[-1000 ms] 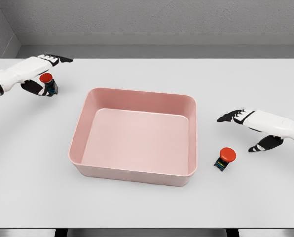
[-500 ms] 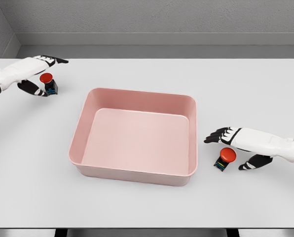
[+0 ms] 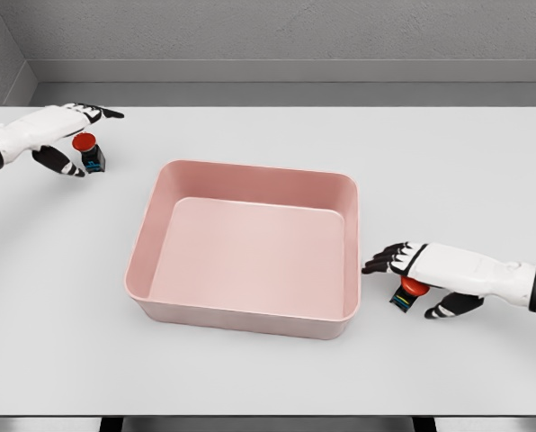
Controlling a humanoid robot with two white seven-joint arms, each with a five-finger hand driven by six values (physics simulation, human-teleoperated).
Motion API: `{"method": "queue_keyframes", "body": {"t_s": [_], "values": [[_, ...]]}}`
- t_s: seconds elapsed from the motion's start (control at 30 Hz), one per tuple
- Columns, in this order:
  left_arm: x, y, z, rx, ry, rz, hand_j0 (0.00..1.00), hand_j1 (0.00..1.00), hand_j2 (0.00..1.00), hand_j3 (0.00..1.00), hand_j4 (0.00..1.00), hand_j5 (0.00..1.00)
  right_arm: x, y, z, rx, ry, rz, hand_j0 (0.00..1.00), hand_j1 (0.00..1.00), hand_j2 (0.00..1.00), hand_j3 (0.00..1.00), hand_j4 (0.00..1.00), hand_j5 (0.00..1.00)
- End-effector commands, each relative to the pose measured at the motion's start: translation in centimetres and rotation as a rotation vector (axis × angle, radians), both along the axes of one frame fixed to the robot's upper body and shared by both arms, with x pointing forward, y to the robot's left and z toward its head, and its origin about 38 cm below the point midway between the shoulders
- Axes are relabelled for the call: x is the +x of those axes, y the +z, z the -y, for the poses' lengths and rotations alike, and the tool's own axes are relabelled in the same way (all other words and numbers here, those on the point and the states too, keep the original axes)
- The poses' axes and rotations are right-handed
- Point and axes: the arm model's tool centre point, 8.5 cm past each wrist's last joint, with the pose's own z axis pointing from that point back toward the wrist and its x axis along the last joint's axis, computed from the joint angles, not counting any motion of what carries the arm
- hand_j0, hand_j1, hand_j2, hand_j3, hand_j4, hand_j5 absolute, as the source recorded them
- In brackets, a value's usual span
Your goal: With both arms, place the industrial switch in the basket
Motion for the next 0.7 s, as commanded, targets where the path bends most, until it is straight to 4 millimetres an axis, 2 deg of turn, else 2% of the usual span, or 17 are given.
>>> {"method": "queue_keyframes", "body": {"t_s": [0.0, 0.07, 0.1, 0.13, 0.17, 0.27, 0.37, 0.4, 0.67], "values": [[0.0, -0.1, -0.1, 0.004, 0.002, -0.005, 1.00, 1.00, 1.00, 1.00, 1.00, 1.00, 0.0, 0.2, -0.2, 0.003, 0.003, 0.007, 0.89, 0.89, 0.89, 0.89, 0.89, 0.89], [0.3, -0.3, 0.0, 0.014, 0.009, -0.012, 1.00, 1.00, 1.00, 1.00, 1.00, 1.00, -0.1, 0.0, -0.3, 0.004, 0.004, 0.004, 0.88, 0.88, 0.88, 0.88, 0.88, 0.88], [0.3, -0.4, -0.1, 0.018, 0.009, -0.016, 0.96, 0.96, 0.96, 0.96, 0.96, 0.96, -0.1, 0.0, -0.3, 0.004, 0.004, 0.004, 0.86, 0.86, 0.86, 0.86, 0.86, 0.86], [0.3, -0.5, -0.1, 0.023, 0.008, -0.017, 0.92, 0.92, 0.92, 0.92, 0.92, 0.92, -0.1, 0.0, -0.3, 0.004, 0.004, 0.004, 0.83, 0.83, 0.83, 0.83, 0.83, 0.83], [0.3, -0.5, 0.0, 0.026, 0.006, -0.018, 0.91, 0.91, 0.91, 0.91, 0.91, 0.91, -0.1, 0.0, -0.3, 0.000, 0.004, 0.006, 0.75, 0.75, 0.75, 0.75, 0.75, 0.75], [0.7, -0.7, 0.1, 0.023, 0.017, -0.023, 0.91, 0.91, 0.91, 0.91, 0.91, 0.91, -0.1, -0.1, -0.3, -0.018, 0.005, 0.011, 0.60, 0.60, 0.60, 0.60, 0.60, 0.60], [0.8, -0.7, 0.0, 0.027, 0.023, -0.026, 0.91, 0.91, 0.91, 0.91, 0.91, 0.91, 0.0, 0.0, -0.2, -0.022, 0.008, 0.014, 0.56, 0.56, 0.56, 0.56, 0.56, 0.56], [0.8, -0.7, -0.1, 0.027, 0.026, -0.026, 0.91, 0.91, 0.91, 0.91, 0.91, 0.91, 0.0, 0.0, -0.3, -0.019, 0.008, 0.013, 0.51, 0.51, 0.51, 0.51, 0.51, 0.51], [1.4, -0.8, 0.0, 0.046, 0.036, -0.032, 0.91, 0.91, 0.91, 0.91, 0.91, 0.91, -0.1, 0.3, -0.1, -0.020, 0.008, 0.013, 0.45, 0.45, 0.45, 0.45, 0.45, 0.45]]}}
